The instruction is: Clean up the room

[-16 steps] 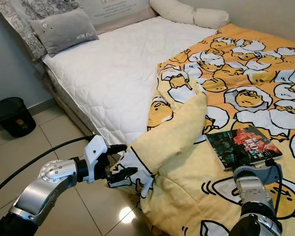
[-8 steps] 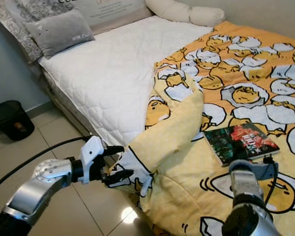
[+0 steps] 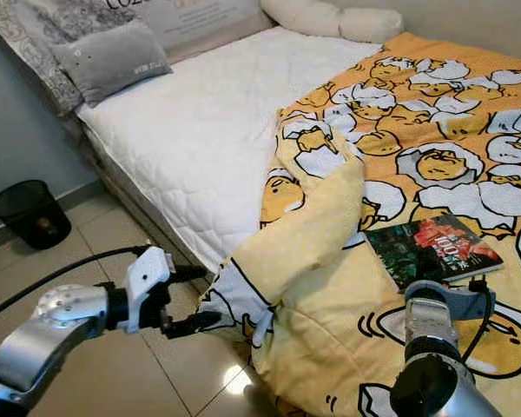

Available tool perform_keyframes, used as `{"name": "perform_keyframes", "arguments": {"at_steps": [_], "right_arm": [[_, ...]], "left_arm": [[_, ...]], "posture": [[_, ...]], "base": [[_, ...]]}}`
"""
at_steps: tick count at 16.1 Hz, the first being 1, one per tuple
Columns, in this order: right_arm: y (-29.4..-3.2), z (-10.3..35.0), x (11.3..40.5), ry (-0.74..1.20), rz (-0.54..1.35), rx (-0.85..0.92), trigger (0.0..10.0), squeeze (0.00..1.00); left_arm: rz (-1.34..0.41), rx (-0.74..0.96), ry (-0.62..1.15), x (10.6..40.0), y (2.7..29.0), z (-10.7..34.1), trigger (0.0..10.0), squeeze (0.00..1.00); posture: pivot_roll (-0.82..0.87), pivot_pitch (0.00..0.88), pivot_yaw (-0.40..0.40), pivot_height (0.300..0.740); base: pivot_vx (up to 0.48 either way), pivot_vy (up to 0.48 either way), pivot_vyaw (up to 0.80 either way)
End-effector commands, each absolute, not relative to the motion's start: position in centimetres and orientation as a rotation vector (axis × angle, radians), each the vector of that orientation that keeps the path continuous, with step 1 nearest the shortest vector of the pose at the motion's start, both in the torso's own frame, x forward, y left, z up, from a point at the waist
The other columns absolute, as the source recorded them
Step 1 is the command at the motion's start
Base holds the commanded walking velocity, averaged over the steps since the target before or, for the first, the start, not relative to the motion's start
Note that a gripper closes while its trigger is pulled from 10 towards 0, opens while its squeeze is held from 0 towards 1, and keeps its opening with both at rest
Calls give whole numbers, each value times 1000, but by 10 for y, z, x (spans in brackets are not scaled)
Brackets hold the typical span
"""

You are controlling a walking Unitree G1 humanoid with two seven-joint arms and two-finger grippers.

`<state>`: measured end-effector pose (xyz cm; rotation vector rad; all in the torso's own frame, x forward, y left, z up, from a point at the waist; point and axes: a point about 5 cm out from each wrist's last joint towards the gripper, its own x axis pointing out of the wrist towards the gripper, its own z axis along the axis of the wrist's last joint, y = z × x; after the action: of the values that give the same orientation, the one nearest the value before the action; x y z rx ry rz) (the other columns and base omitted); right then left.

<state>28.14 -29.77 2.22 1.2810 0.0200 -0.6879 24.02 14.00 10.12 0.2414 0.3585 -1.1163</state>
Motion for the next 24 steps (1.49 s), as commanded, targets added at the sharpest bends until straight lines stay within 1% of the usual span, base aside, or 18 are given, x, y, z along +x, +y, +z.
{"name": "perform_keyframes", "arguments": {"at_steps": [1,5,8,10,14,15,20,23,24], "right_arm": [[-281,19,288,57,-644,1313,0,0],[-278,23,293,43,-624,1313,0,0],[-278,24,295,30,-622,1314,0,0],[-279,25,294,17,-617,1318,0,0],[-283,25,292,2,-617,1316,0,0],[-286,25,291,-4,-613,1307,0,0],[-298,34,291,-63,-605,1291,0,0],[-303,49,299,-109,-530,1217,0,0],[-305,65,307,-145,-446,1114,0,0]], "left_arm": [[-1096,249,357,240,147,106,10000,0],[-1086,246,357,237,147,108,10000,0],[-1085,206,326,240,142,112,10000,0],[-1114,187,321,239,136,114,10000,0],[-1168,149,290,243,118,114,10000,0],[-1211,127,288,242,109,115,10000,0],[-1246,111,270,248,94,112,10000,0],[-1210,93,242,255,92,112,10000,0],[-1151,71,218,260,93,112,10000,0]], "posture": [[96,0,150,740],[106,0,139,740],[94,0,133,740],[84,0,131,740],[44,0,129,740],[23,0,134,740],[-34,0,151,740],[-70,0,154,740],[-79,0,151,740]], "base": [[0,0,0],[0,0,0],[0,0,0],[0,0,0],[0,0,0],[0,0,0],[0,0,0],[0,0,0],[0,0,0]]}}
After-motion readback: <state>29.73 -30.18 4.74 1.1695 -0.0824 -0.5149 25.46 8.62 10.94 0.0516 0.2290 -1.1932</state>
